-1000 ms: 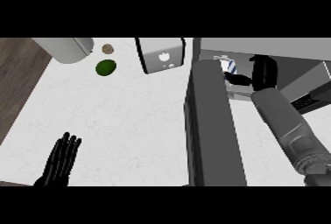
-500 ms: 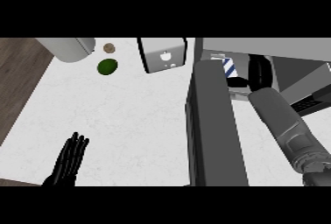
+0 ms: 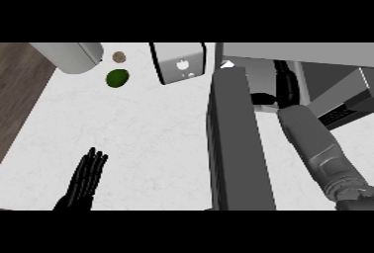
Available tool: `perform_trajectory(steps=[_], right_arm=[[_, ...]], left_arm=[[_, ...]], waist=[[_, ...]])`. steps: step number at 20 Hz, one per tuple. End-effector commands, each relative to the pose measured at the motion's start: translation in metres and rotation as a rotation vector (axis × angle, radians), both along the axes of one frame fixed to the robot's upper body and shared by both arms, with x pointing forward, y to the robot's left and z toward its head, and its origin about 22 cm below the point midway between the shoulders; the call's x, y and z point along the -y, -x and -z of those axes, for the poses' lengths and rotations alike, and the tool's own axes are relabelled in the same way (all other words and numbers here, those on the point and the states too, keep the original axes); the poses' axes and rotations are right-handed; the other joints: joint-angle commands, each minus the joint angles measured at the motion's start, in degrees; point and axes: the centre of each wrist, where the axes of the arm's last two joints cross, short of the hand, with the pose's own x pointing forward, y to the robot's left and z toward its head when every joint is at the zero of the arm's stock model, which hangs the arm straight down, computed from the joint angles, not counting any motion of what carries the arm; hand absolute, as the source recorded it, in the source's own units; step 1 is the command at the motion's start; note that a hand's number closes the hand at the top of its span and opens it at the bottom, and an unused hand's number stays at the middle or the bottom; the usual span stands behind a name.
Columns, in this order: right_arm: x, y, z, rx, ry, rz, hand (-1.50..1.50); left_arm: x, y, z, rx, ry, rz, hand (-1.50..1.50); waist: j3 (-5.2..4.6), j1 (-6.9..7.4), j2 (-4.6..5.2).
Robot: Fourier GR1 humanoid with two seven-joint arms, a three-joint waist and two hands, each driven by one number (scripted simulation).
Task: Pick up the milk, place it into the microwave and close the microwave
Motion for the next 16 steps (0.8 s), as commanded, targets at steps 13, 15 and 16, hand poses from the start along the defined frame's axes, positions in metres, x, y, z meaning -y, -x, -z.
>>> perform_trajectory(steps=[13,15,16], right_arm=[[0.03,0.058,0.071,-0.021,-0.277,-0.067,-1.5],[0.032,0.06,0.072,-0.019,-0.312,-0.11,-1.5],[0.026,0.063,0.076,-0.022,-0.349,-0.129,-1.5]], left_arm=[[0.04,-0.017,0.0,0.002,-0.007,0.044,-1.5],[0.035,-0.032,-0.016,0.001,-0.007,0.033,-1.5],[0.027,-0.028,-0.004,-0.006,-0.024,0.034,-1.5]], waist=[[-0.14,-3.38,-1.3],[-0.15,-3.77,-1.53],[-0.17,-3.6,-1.56]])
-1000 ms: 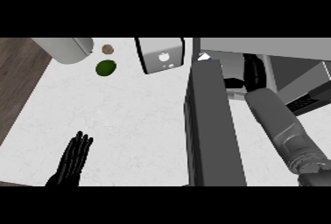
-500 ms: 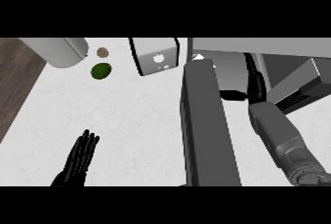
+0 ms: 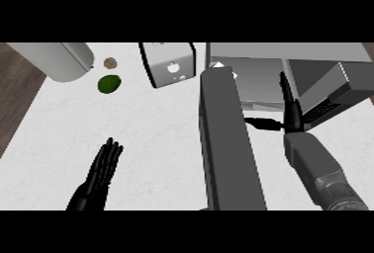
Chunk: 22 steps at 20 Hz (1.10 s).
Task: Pick up the milk, place it into the microwave and close the microwave
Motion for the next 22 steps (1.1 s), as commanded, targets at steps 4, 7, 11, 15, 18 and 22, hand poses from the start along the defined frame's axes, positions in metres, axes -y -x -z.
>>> perform_trajectory(steps=[4,7,11,15,18,22], right_arm=[[0.003,0.031,0.031,-0.018,-0.143,-0.105,-1.5],[0.015,0.056,0.051,-0.04,-0.162,-0.124,-1.5],[0.021,0.078,0.067,-0.036,-0.271,-0.187,-1.5],[0.015,0.082,0.07,-0.014,-0.407,-0.221,-1.5],[0.053,0.093,0.066,0.022,-0.458,-0.259,-1.5],[0.035,0.115,0.083,0.065,-0.492,-0.253,-1.5]], left_arm=[[0.004,0.002,0.008,-0.033,0.0,0.015,-1.5],[-0.01,0.003,-0.008,-0.001,-0.008,0.022,-1.5],[0.013,0.011,-0.001,-0.005,0.002,0.012,-1.5],[0.02,0.01,0.0,-0.037,0.047,0.108,-1.5],[0.008,0.006,0.001,-0.091,0.0,0.162,1.5],[0.026,-0.005,-0.004,-0.095,-0.08,0.144,1.5]], waist=[[-0.1,-1.08,-0.66],[-0.1,-1.24,-0.8],[-0.16,-2.15,-1.18],[-0.27,-3.29,-1.65],[-0.2,-3.01,-1.38],[-0.28,-3.98,-1.75]])
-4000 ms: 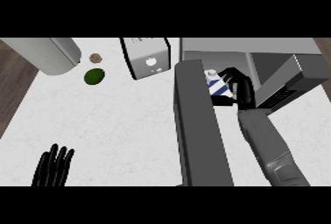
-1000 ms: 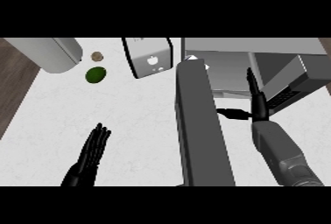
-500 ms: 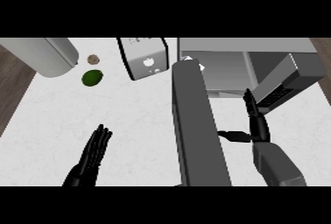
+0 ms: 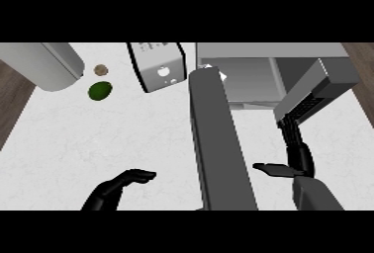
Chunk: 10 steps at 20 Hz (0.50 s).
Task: Pick up the milk, place it into the microwave and close the microwave
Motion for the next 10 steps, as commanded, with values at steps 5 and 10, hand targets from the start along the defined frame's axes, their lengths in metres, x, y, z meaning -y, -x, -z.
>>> perform_trajectory(steps=[5,10], right_arm=[[0.037,0.023,-0.008,0.115,-0.083,-0.067,-1.5],[0.033,0.034,-0.013,0.124,-0.084,-0.081,-1.5]], left_arm=[[0.015,-0.012,0.027,-0.044,-0.181,0.075,1.5],[0.026,-0.027,0.029,-0.02,-0.339,0.213,1.5]], waist=[[-0.18,-1.67,-0.44],[-0.22,-2.01,-0.42]])
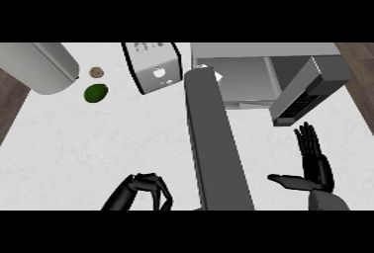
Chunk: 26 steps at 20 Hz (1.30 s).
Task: Pick up the milk, place it into the microwave and close the microwave
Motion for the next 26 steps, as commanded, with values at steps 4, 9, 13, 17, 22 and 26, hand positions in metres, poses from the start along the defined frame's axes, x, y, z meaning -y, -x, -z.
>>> perform_trajectory(steps=[4,9,13,17,22,26], right_arm=[[0.04,0.035,-0.022,0.106,-0.041,-0.067,-1.5],[0.03,0.051,-0.049,0.127,-0.064,-0.087,-1.5],[0.037,0.07,-0.078,0.135,-0.062,-0.087,-1.5],[0.039,0.075,-0.085,0.176,-0.091,-0.165,-1.5],[0.039,0.071,-0.112,0.197,-0.104,-0.223,-1.5],[0.033,0.057,-0.142,0.225,-0.065,-0.269,-1.5]], left_arm=[[0.049,-0.009,0.013,-0.056,-0.097,0.17,1.5],[0.083,-0.019,0.028,-0.067,-0.077,0.228,1.5],[0.107,-0.021,0.039,-0.056,-0.099,0.251,1.5],[0.134,-0.034,0.033,-0.045,-0.132,0.261,1.5],[0.149,-0.037,0.033,-0.001,-0.166,0.247,1.5],[0.157,-0.06,0.013,0.006,-0.146,0.198,1.5]], waist=[[-0.02,-0.31,0.1],[-0.08,-0.35,0.18],[-0.07,-0.29,0.29],[-0.06,-1.64,0.69],[-0.11,-3.31,1.01],[-0.27,-5.84,1.39]])
